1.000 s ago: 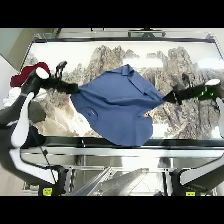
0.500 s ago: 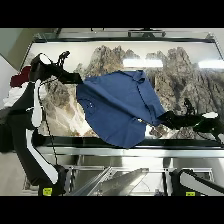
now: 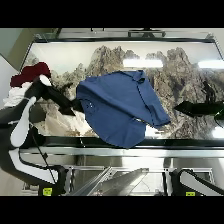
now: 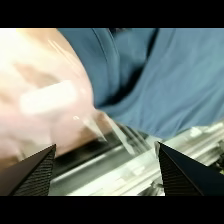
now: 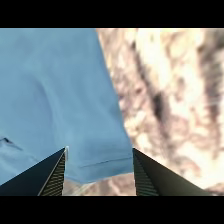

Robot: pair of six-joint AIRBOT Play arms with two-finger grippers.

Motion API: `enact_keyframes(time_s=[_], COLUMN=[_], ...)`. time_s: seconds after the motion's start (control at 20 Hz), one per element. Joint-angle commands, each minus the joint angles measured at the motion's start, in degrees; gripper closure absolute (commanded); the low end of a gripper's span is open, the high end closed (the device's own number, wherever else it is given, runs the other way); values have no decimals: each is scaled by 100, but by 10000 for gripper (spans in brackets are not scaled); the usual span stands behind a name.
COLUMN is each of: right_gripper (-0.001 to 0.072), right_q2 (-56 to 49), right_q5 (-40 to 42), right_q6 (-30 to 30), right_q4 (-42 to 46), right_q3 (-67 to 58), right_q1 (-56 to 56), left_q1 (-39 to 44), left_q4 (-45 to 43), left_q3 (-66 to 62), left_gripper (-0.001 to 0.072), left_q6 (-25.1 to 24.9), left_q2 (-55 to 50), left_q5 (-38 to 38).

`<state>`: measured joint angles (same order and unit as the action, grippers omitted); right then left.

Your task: Fold the shirts.

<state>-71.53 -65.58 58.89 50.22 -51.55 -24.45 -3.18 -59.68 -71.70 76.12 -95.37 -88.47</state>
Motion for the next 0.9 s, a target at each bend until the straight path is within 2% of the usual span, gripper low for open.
enact_keyframes(time_s=[0.0,0.15,0.3,0.35,0.45,0.5,0.7,0.75,0.8,0.85], right_gripper=[246,246,247,247,247,246,245,216,92,60], right_q2=[-76,-260,-420,-455,-483,-485,-511,-564,-643,-769], right_q5=[39,-4,-94,-151,-442,-487,-358,-269,-122,-33], right_q6=[-61,-61,-66,-131,-968,-1185,-1349,-1335,-1154,-907], right_q4=[140,116,103,103,103,125,389,638,979,1285], right_q3=[-232,-232,-229,-229,-229,-229,-227,-227,-227,-227], right_q1=[28,151,343,444,719,892,1534,1696,1827,1943], left_q1=[391,750,964,990,988,988,942,898,870,863], left_q4=[566,1300,1626,1628,1626,1620,1346,1281,1294,1292], left_q3=[1759,2107,1821,1633,1174,935,302,197,125,81], left_gripper=[15,16,17,47,531,709,705,706,705,705], left_q6=[-7,-341,-474,-474,-479,-551,-573,-557,-557,-557], left_q2=[647,575,184,52,-157,-225,-249,-247,-247,-247], left_q5=[1294,2465,2787,2732,2339,2068,914,678,546,522])
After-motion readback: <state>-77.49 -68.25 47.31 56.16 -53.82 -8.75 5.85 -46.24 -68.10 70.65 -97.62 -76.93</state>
